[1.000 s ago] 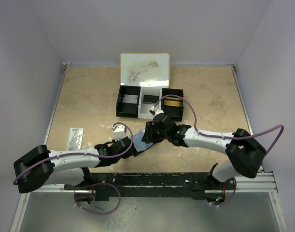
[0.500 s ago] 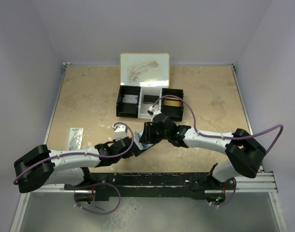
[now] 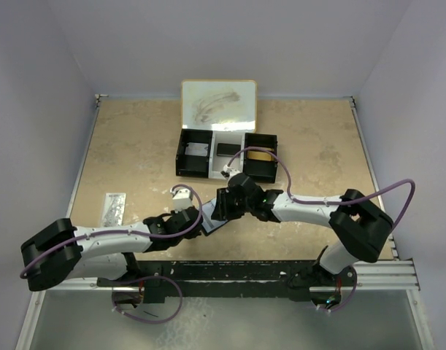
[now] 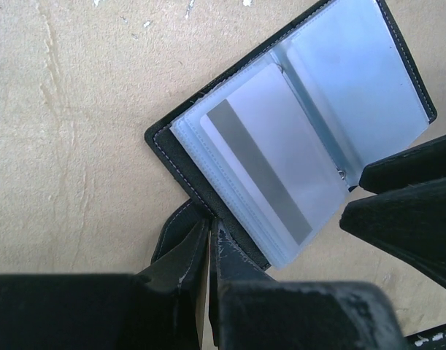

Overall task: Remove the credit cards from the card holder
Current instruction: Adjust the card holder at the center of the board.

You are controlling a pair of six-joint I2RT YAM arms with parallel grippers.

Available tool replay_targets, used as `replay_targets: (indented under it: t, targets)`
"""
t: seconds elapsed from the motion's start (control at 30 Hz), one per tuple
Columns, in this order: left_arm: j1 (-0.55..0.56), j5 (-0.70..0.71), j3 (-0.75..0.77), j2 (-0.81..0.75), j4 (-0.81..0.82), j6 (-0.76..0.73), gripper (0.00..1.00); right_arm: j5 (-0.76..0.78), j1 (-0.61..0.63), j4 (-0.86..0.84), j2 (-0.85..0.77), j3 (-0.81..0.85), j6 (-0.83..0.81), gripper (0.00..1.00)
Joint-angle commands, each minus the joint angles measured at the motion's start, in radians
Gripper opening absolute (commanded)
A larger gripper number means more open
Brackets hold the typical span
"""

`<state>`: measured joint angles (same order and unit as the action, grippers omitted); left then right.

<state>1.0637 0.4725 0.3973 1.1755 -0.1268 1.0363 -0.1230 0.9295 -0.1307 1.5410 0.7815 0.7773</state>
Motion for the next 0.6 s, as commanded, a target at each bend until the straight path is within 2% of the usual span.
replay_targets:
  t: [0.0,0.27,0.43,0.57]
  targets:
    - [0.007,0.027,0.004,-0.045,-0.022,0.007,0.0,0.003,0.004,0.004,-0.005,-0.011,0.003,0.4]
    - [0.006,0.045,-0.006,-0.077,-0.073,-0.001,0.01,0.079,0.003,0.067,0.003,0.016,-0.007,0.43]
    - [0.007,0.059,0.013,-0.145,-0.09,0.018,0.27,0.077,-0.005,0.068,0.025,0.036,-0.039,0.46]
    - [0.007,0.054,0.042,-0.236,-0.098,0.03,0.33,-0.007,-0.047,0.007,0.037,0.013,-0.05,0.44]
